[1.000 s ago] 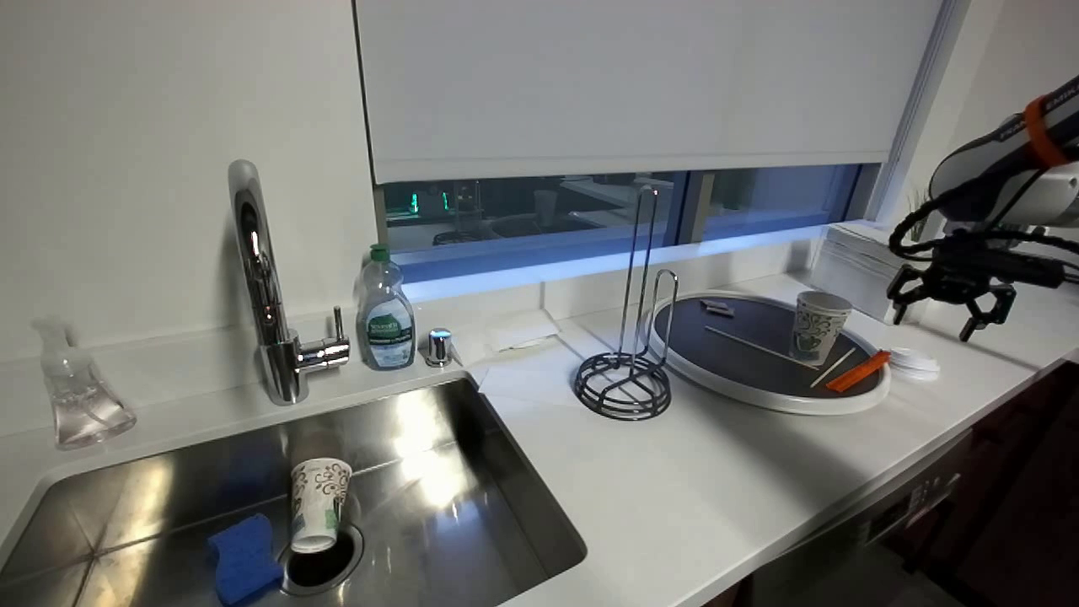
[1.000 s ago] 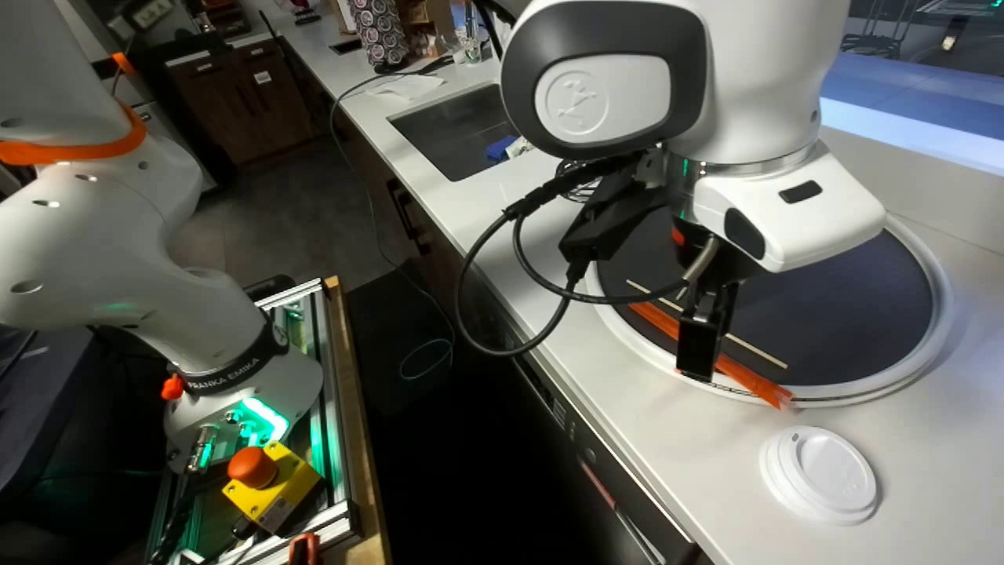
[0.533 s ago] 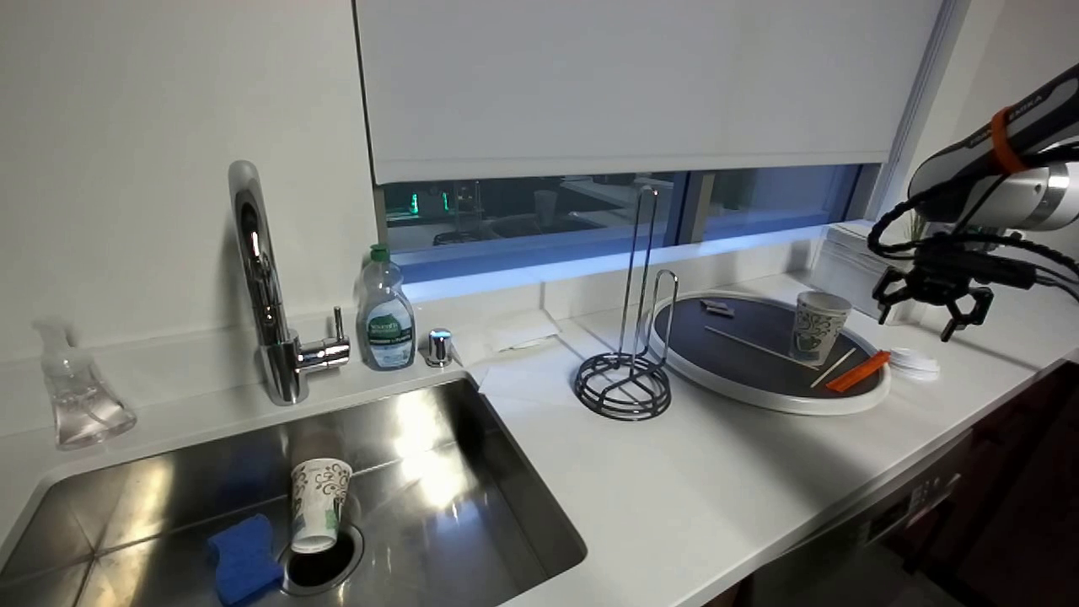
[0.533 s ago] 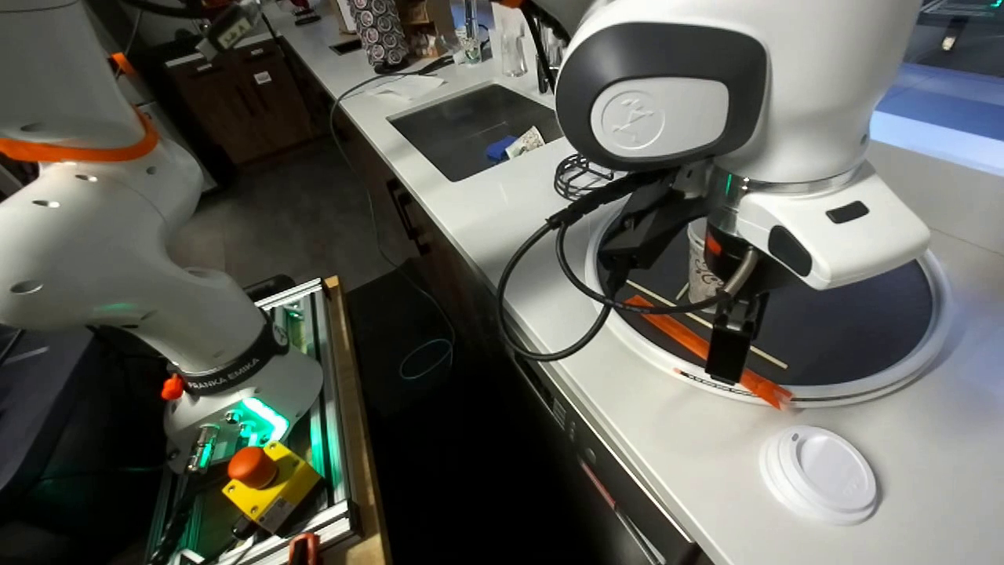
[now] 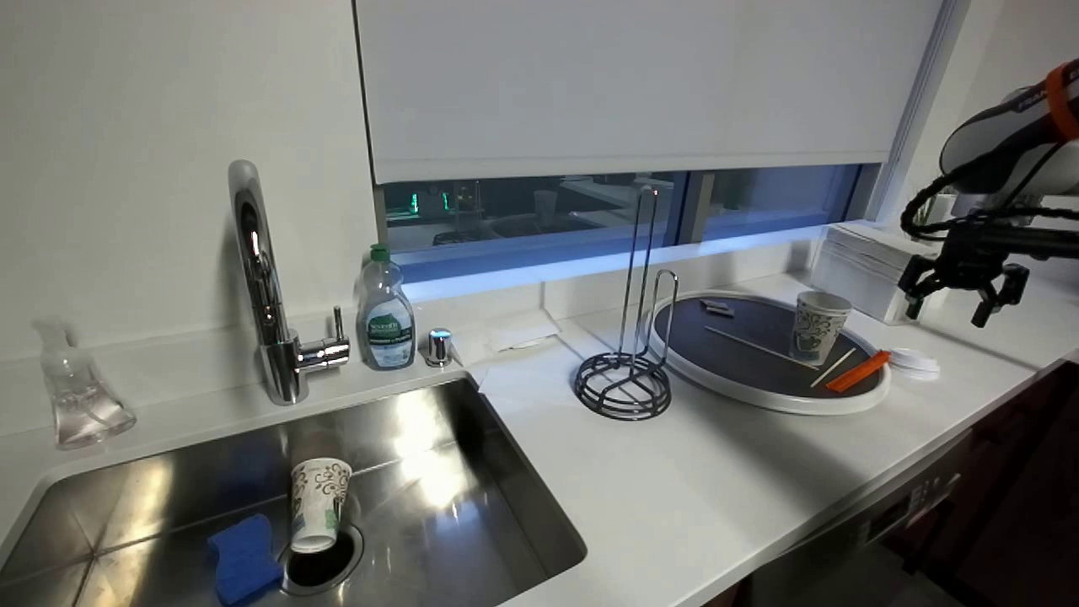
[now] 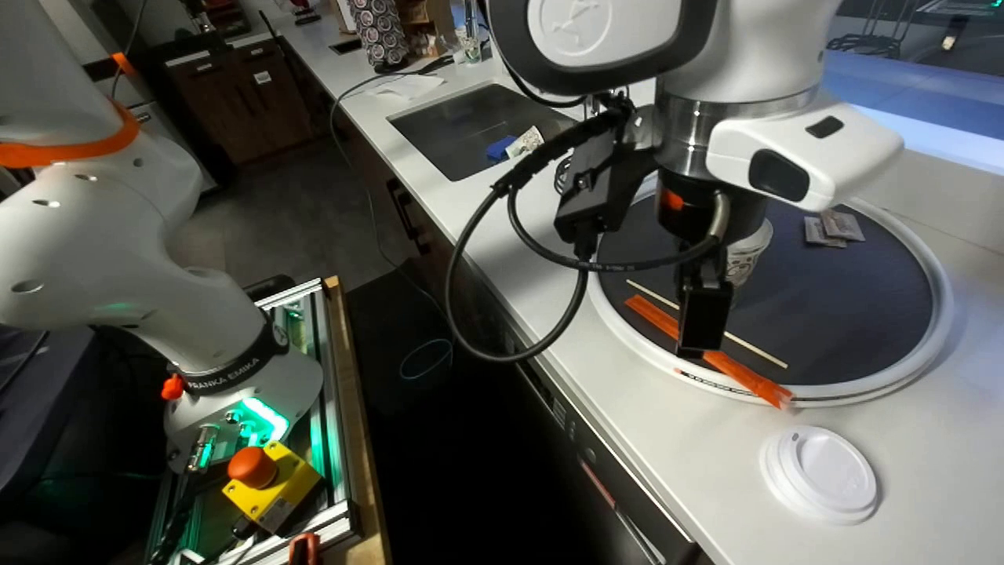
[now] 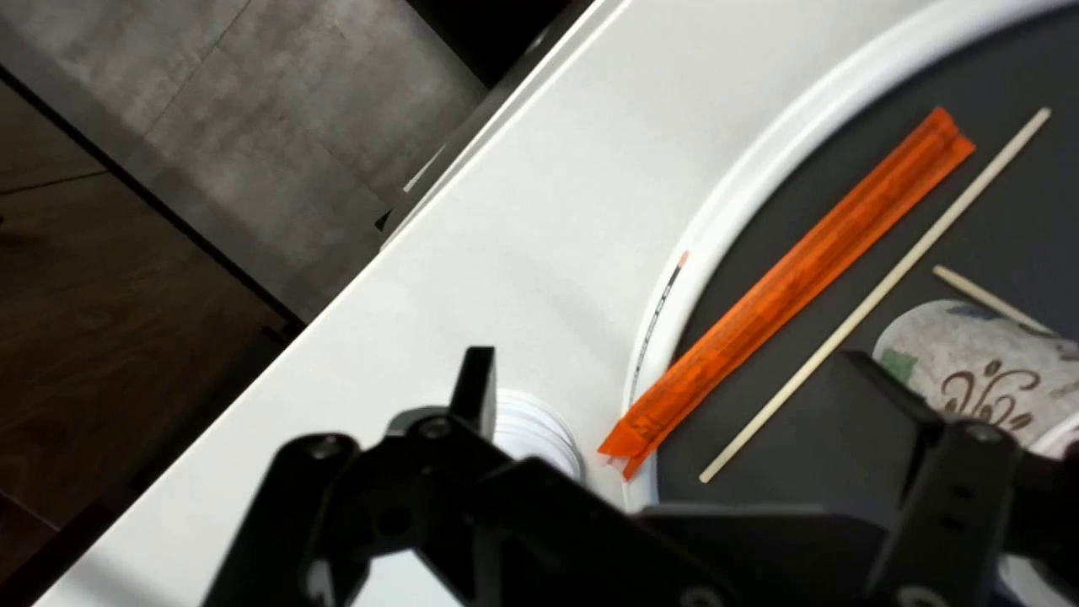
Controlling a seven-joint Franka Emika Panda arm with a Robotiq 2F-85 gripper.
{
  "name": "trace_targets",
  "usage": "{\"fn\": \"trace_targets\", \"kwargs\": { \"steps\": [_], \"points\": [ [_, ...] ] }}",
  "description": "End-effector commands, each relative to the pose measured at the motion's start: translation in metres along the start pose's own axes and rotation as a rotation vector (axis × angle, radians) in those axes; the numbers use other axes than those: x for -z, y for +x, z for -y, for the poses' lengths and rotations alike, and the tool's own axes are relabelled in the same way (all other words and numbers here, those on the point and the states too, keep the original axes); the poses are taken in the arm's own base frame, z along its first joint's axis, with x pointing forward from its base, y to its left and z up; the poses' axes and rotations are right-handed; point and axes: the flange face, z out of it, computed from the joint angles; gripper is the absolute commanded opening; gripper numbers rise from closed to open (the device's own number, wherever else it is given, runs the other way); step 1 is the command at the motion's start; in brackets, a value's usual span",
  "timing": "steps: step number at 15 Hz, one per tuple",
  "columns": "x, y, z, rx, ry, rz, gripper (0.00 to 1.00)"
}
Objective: Pick up the stick on the left of the tray and put it in the cup
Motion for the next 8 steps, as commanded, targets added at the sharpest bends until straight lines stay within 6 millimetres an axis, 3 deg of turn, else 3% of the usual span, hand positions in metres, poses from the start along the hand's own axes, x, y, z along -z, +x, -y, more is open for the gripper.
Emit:
{"fn": "trace_targets", "kwargs": {
  "steps": [1,4,8],
  "points": [
    [0.023,-0.043,0.006,0.192,-0.025,0.006,1.0],
    [0.043,-0.061,0.021,0.355,-0.02,-0.037,1.0],
    [0.062,-0.075,0.07,0.543,0.068,-0.103,1.0]
  ]
}}
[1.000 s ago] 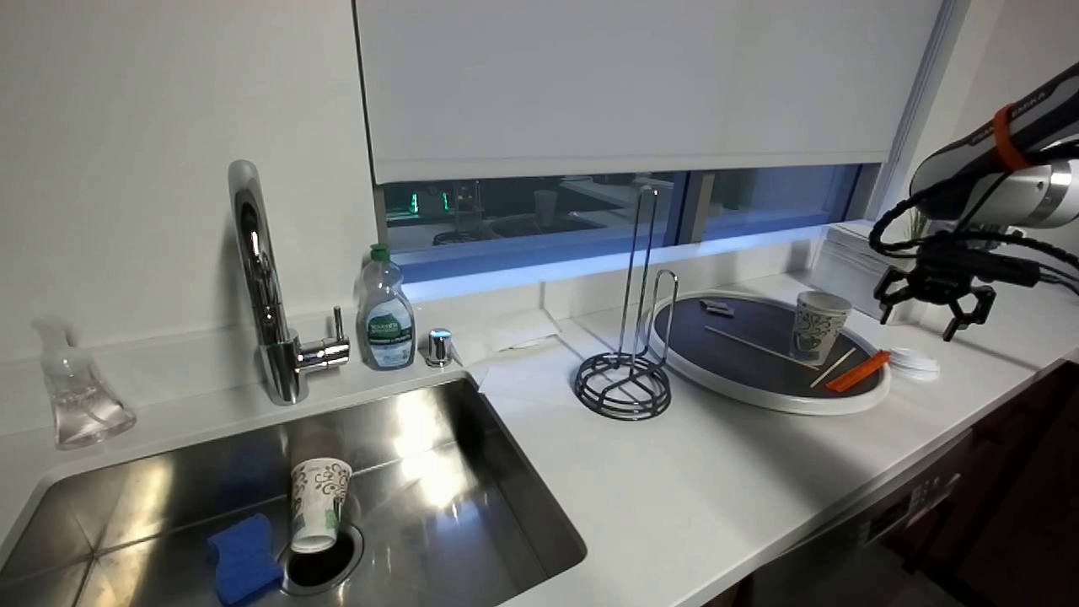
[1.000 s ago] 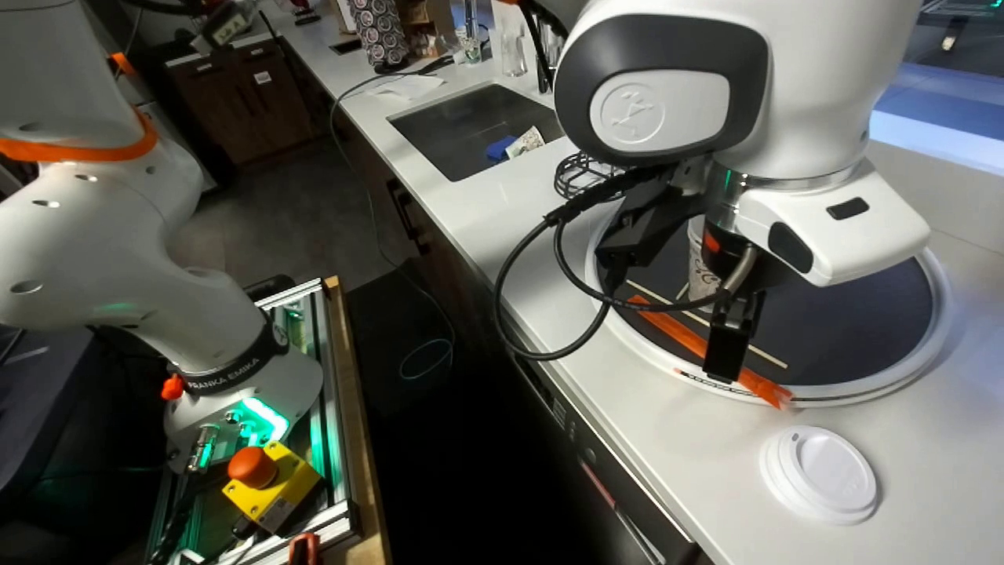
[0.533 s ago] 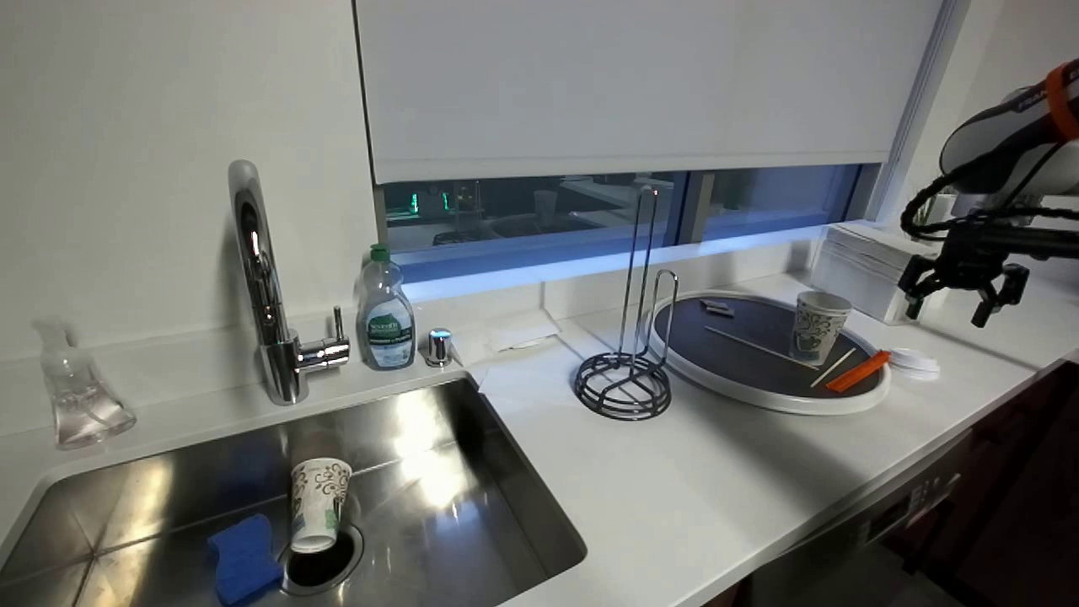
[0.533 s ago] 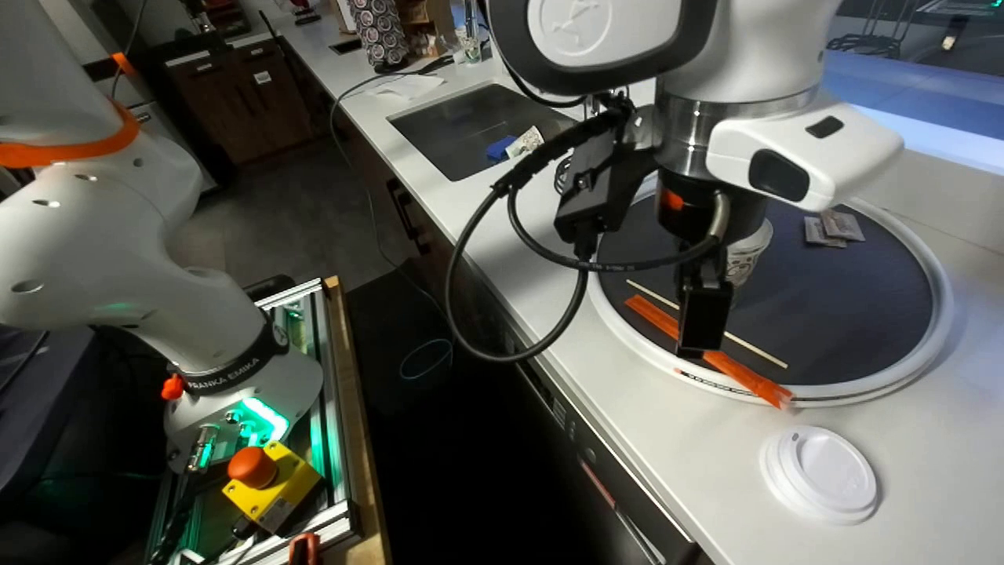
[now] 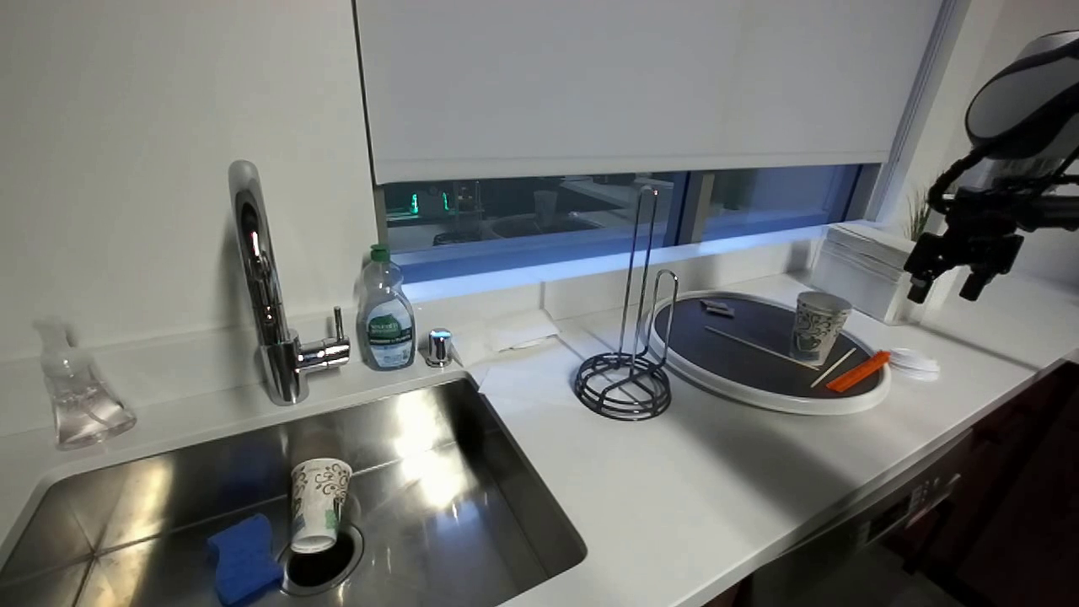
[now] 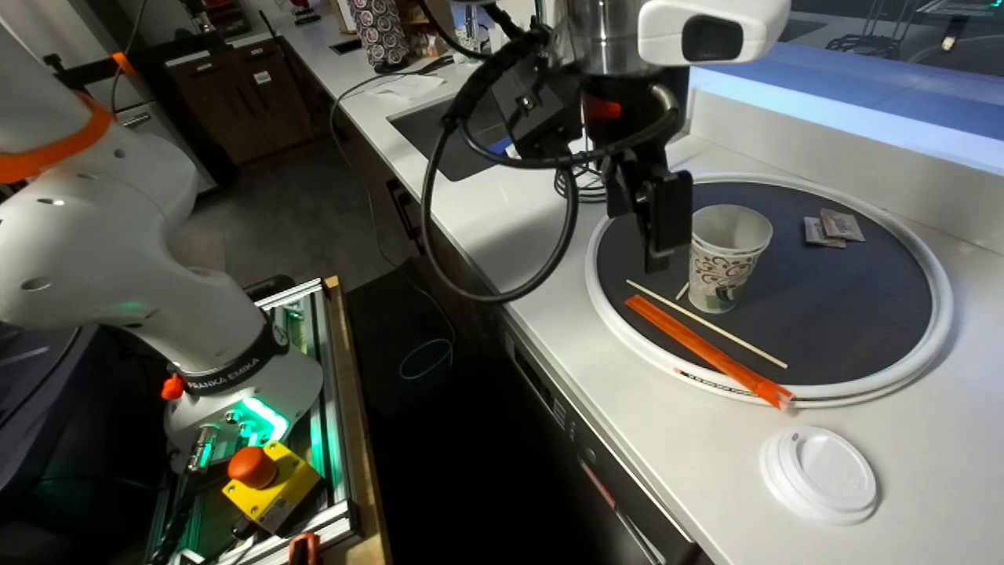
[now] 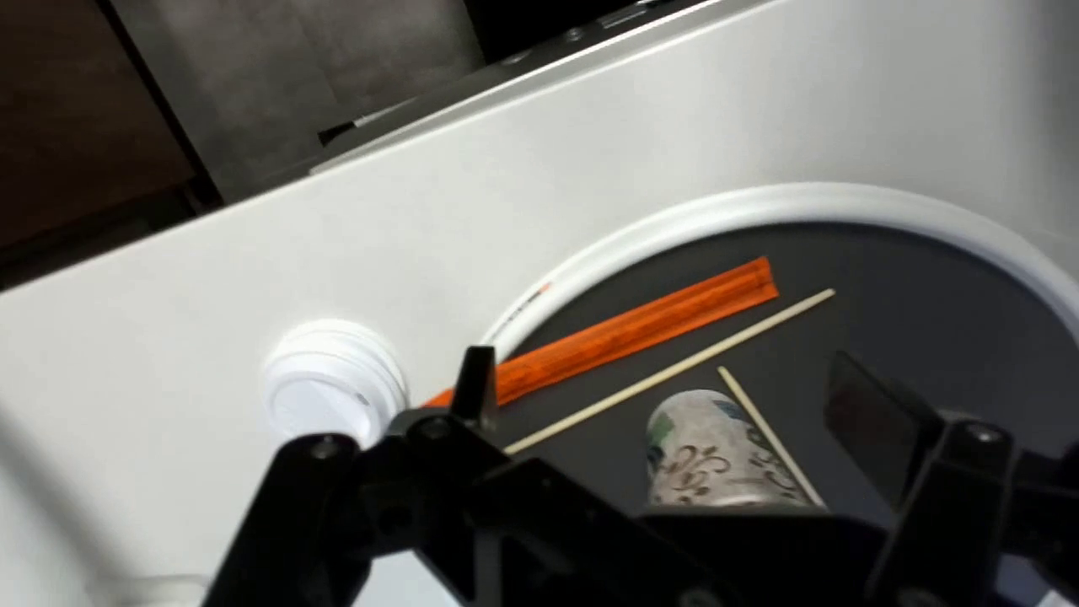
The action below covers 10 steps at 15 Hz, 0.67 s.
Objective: Pick up the stick on the left of the tray and put it in the cup
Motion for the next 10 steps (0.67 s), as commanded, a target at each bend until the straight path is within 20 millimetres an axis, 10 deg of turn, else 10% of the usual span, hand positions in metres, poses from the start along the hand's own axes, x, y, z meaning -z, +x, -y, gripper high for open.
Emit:
{"fn": "trace_targets", "kwargs": {
  "steps": [1,6,10],
  "points": [
    [0.012,0.0,0.048,0.168,0.075,-0.067,1.0],
    [-0.001,0.029,0.13,0.313,0.213,-0.132,1.0],
    [0.001,0.027,0.135,0.312,0.195,-0.115,1.0]
  ]
}}
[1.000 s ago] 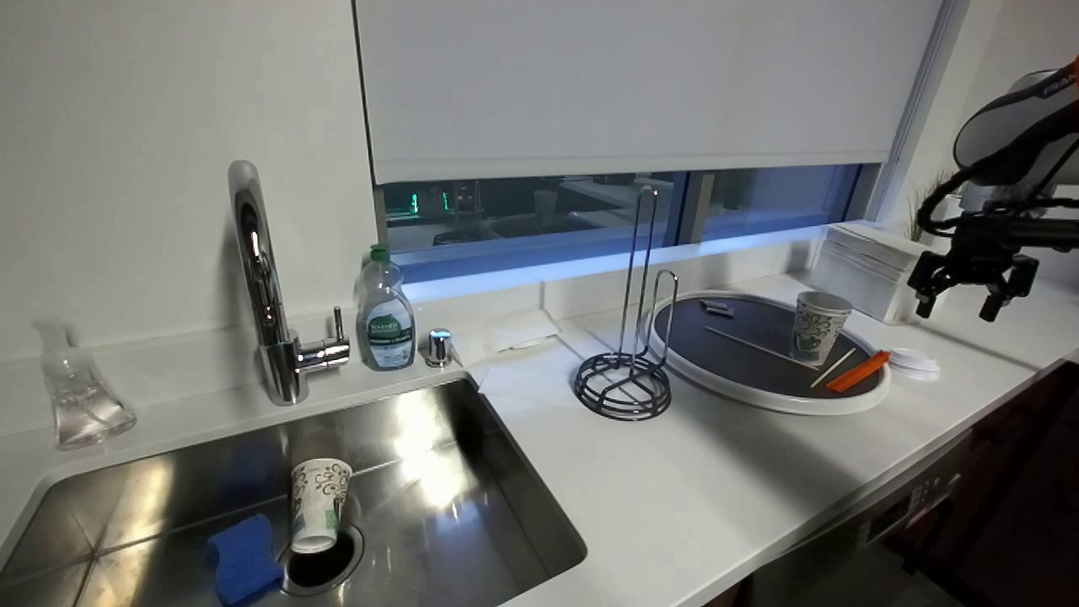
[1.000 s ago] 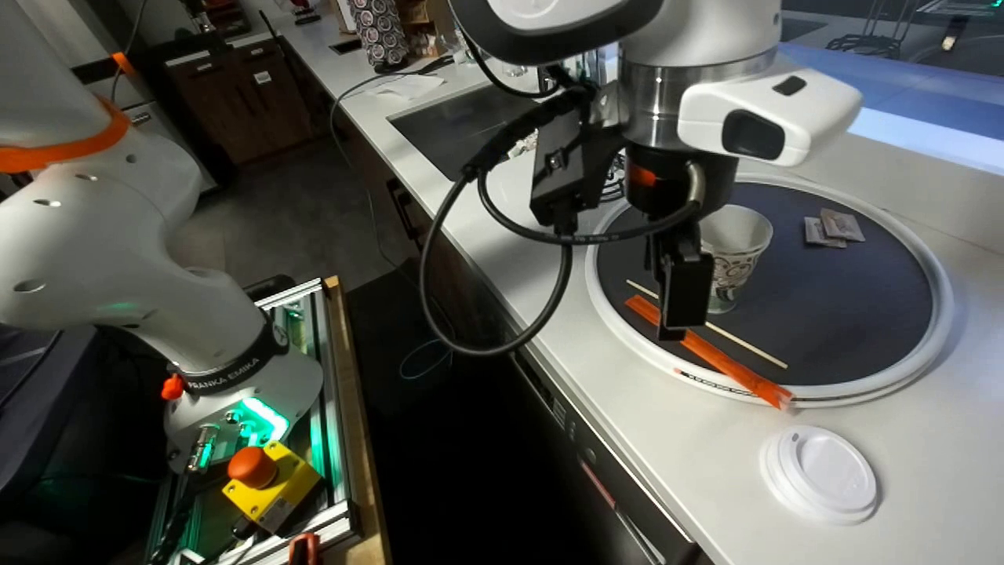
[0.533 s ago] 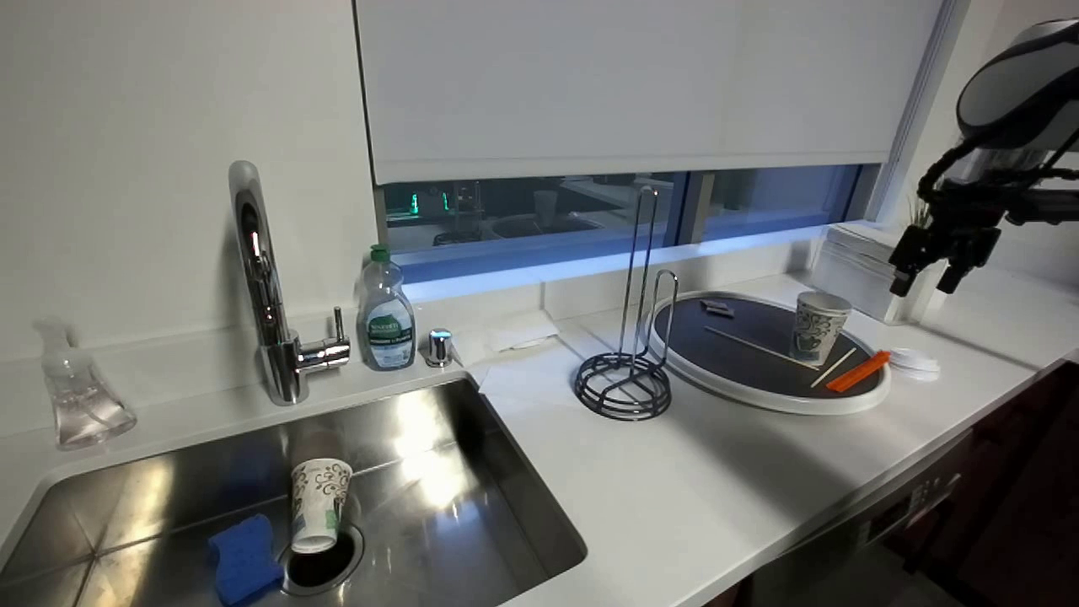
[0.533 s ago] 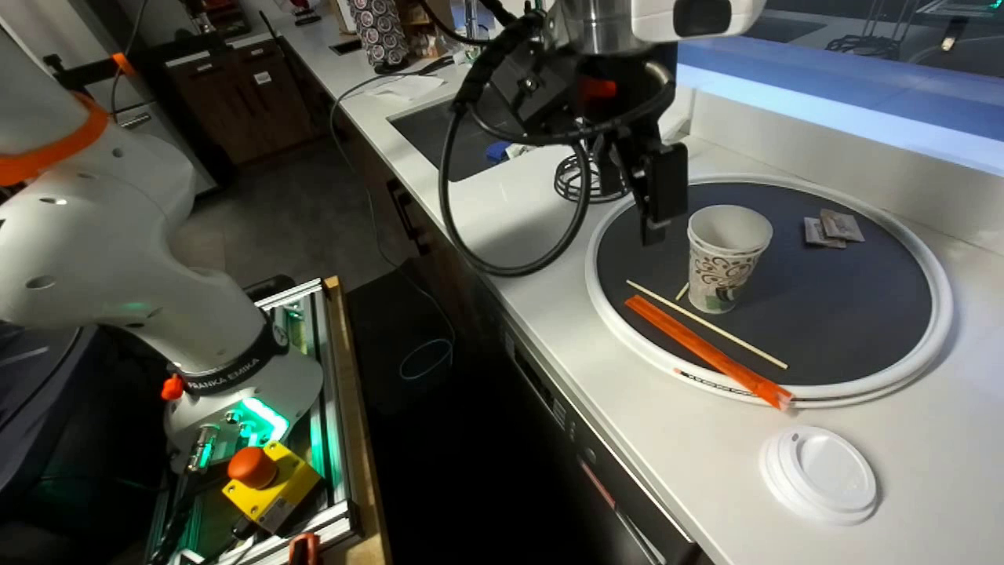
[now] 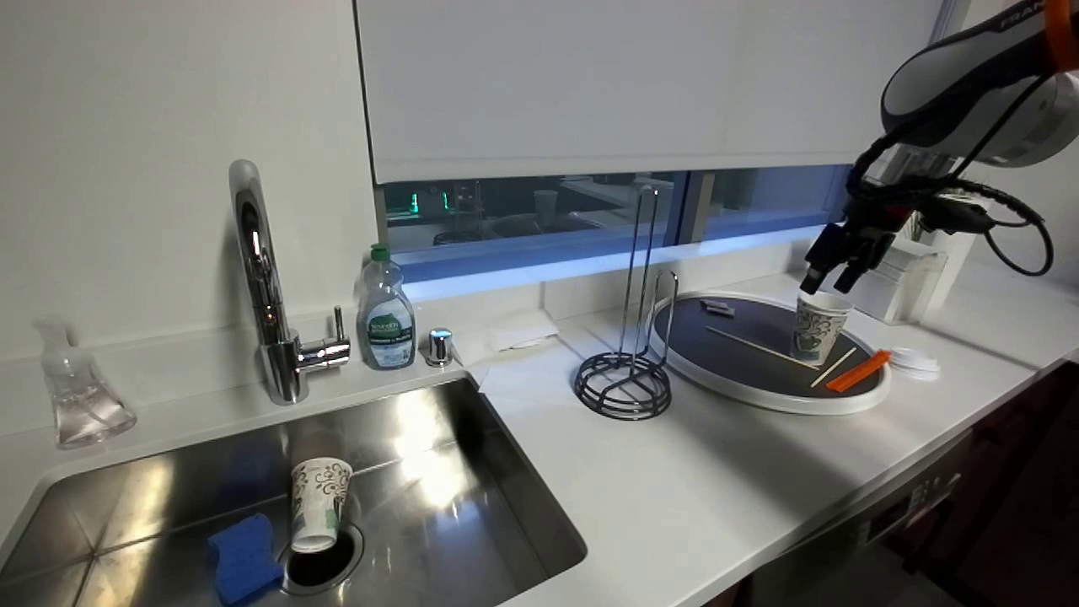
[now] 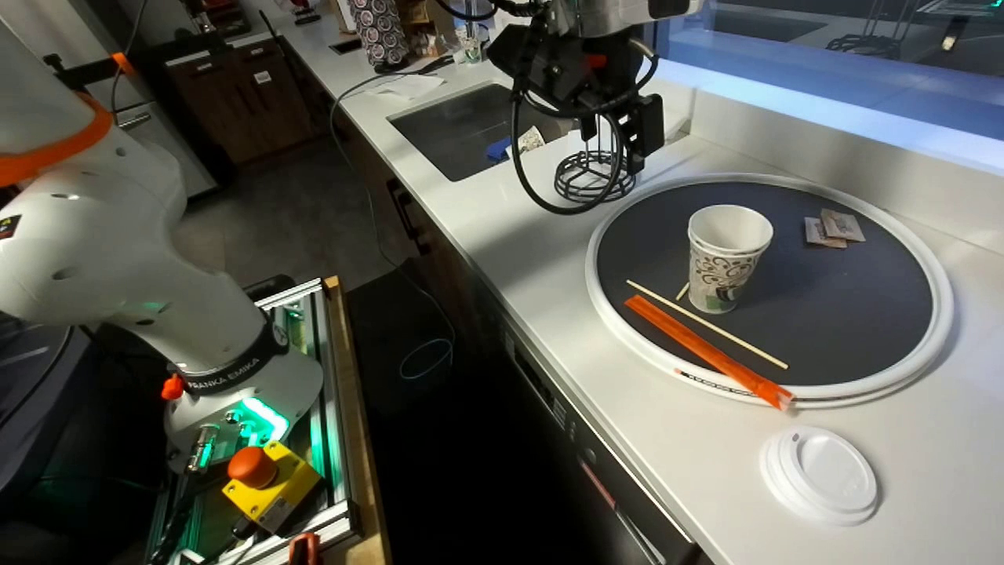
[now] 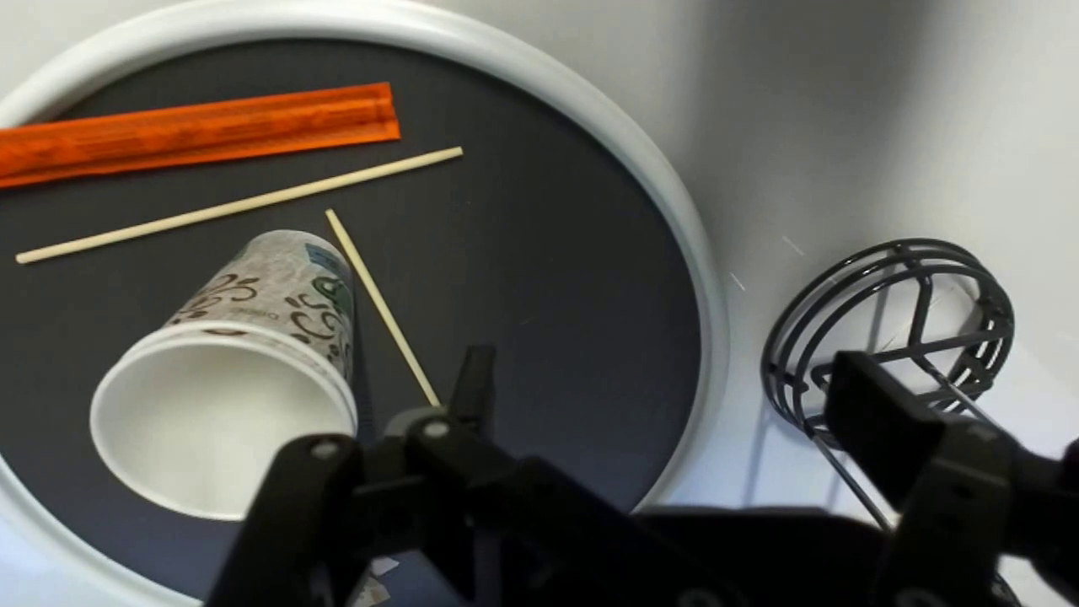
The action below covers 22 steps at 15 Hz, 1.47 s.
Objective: Pick up the stick on the left of the tray and put it in the cup
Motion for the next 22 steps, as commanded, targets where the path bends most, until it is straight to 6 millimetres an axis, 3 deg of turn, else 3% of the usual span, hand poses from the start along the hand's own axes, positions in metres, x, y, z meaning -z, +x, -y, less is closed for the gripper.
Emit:
{"fn": "trace_targets", "kwargs": {
  "steps": [1,6,15,22],
  "points": [
    [0.0,0.0,-0.001,-0.001,0.0,0.002,1.0],
    [-0.004,0.005,-0.002,0.009,-0.014,-0.006,1.0],
    [-0.085,0.07,0.021,0.304,-0.19,0.034,1.0],
    [-0.117,0.119,0.007,0.405,-0.255,0.095,1.0]
  ]
}}
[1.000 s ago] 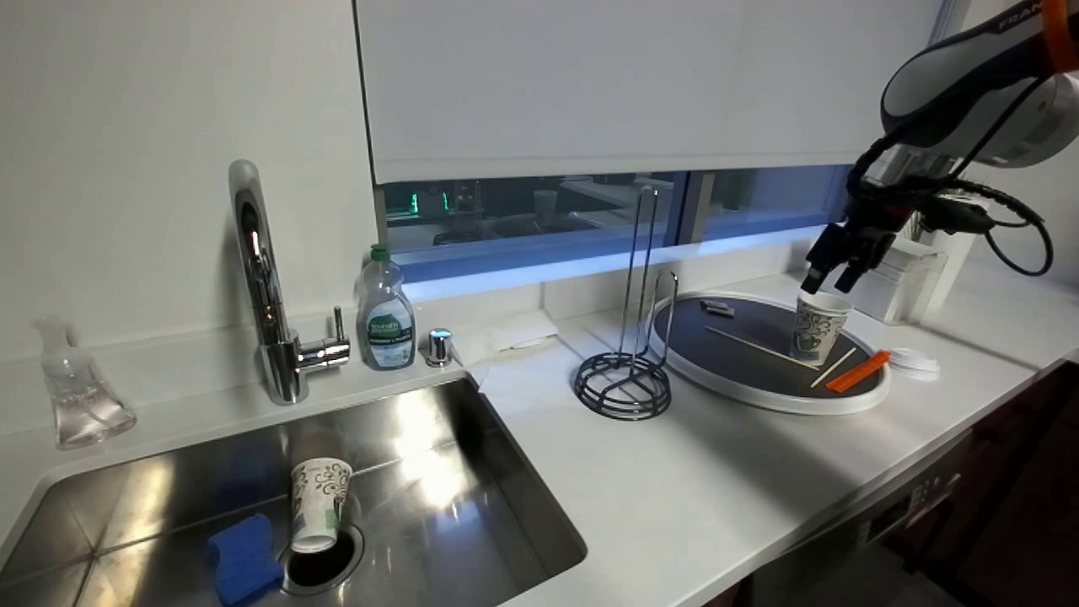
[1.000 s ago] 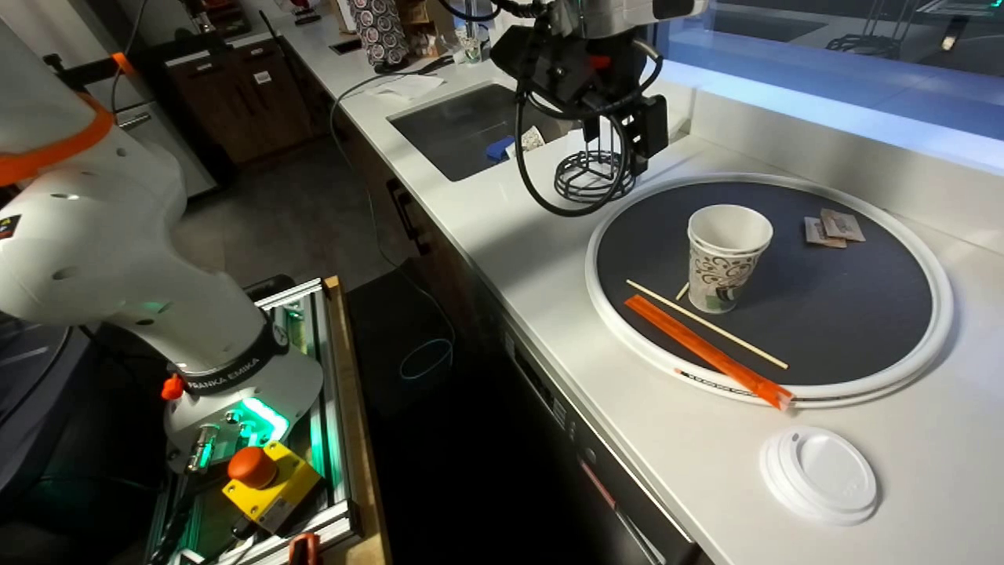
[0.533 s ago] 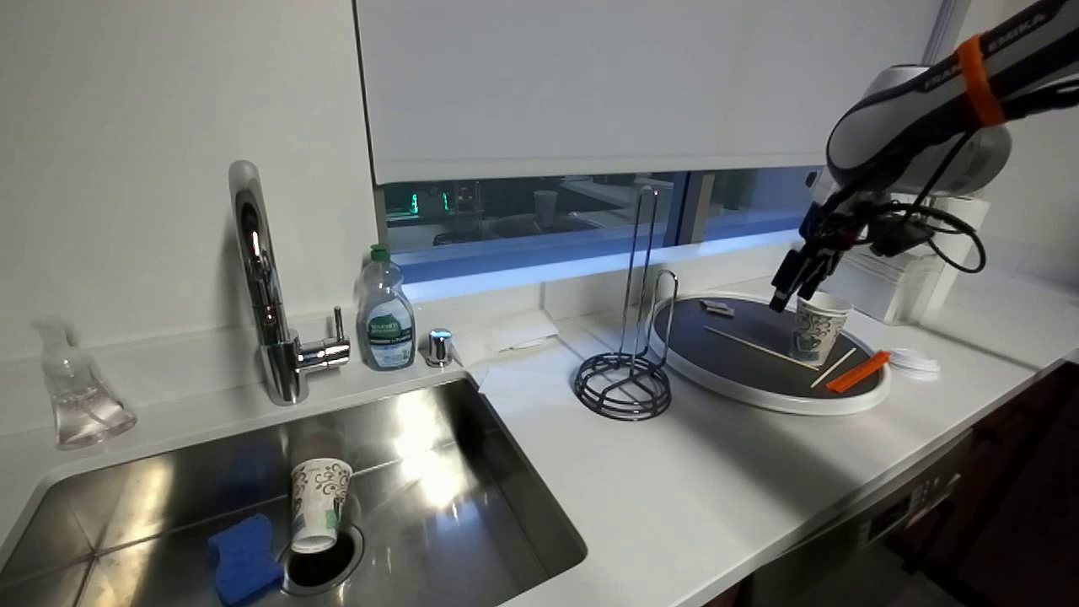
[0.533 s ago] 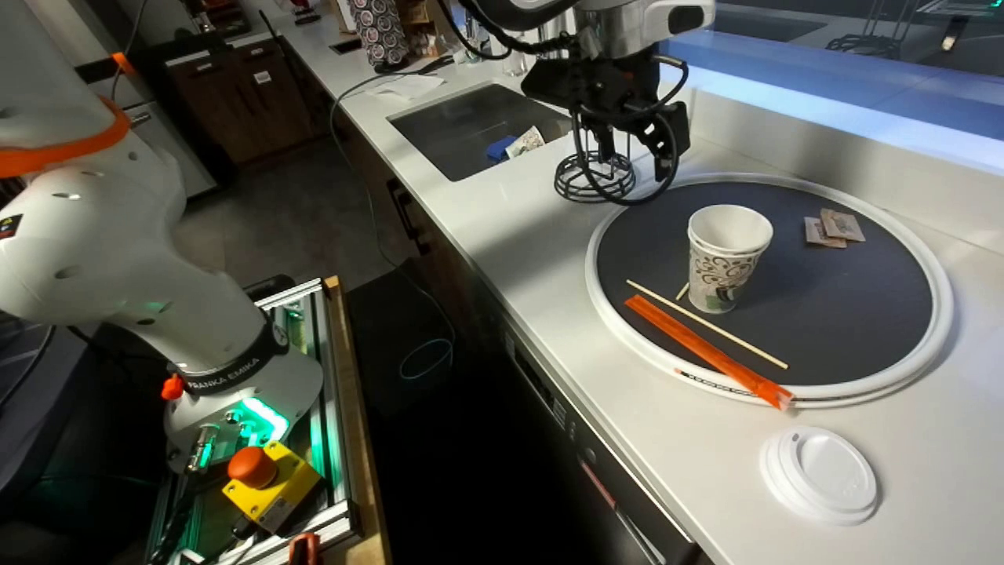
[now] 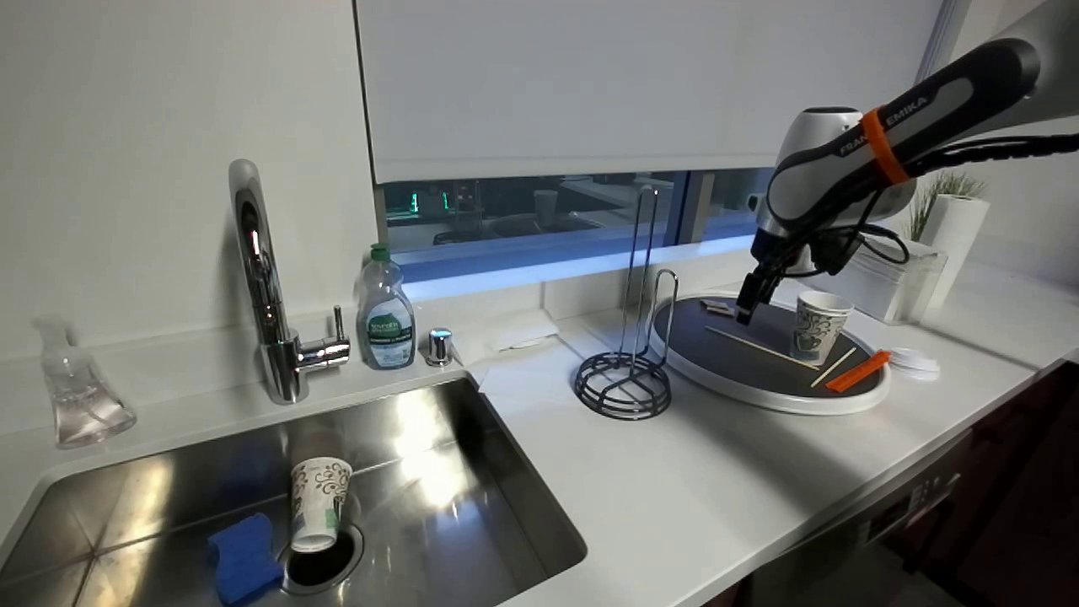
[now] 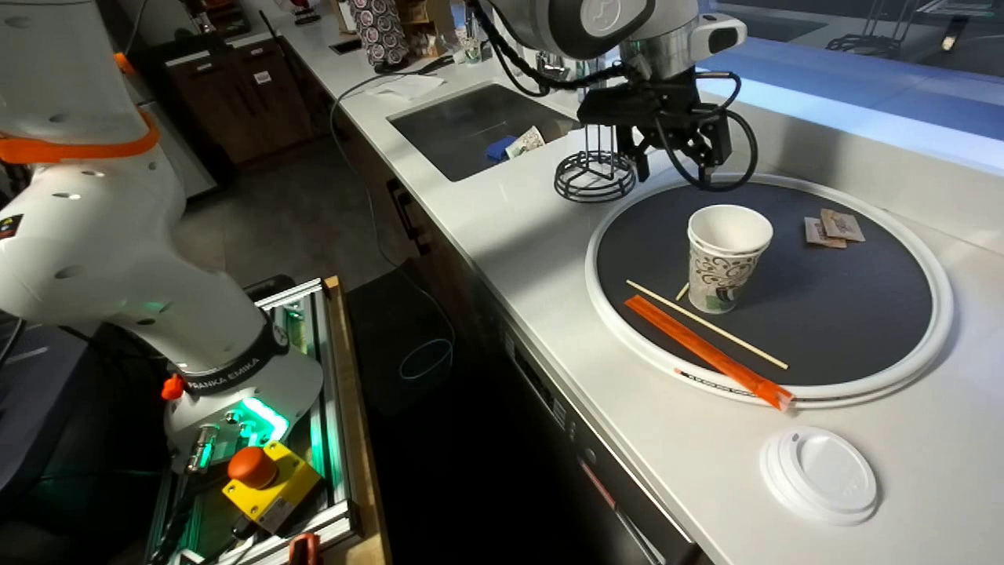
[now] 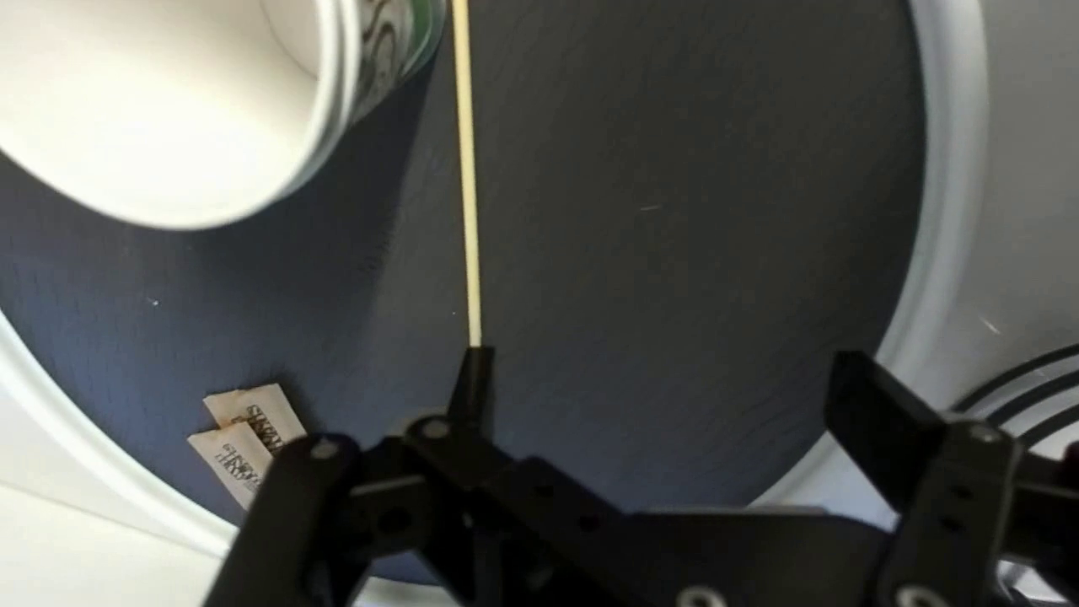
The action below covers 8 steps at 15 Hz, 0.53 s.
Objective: Pick up the stick on the left of the tray and put it in the cup
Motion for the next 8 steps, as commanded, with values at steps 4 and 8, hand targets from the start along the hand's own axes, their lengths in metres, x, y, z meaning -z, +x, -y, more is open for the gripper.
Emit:
{"fn": "trace_targets", "kwargs": {
  "steps": [4,8],
  "points": [
    [-0.014,0.018,-0.022,0.018,-0.021,0.046,1.0],
    [-0.017,0.026,-0.036,0.009,-0.023,0.063,1.0]
  ]
}}
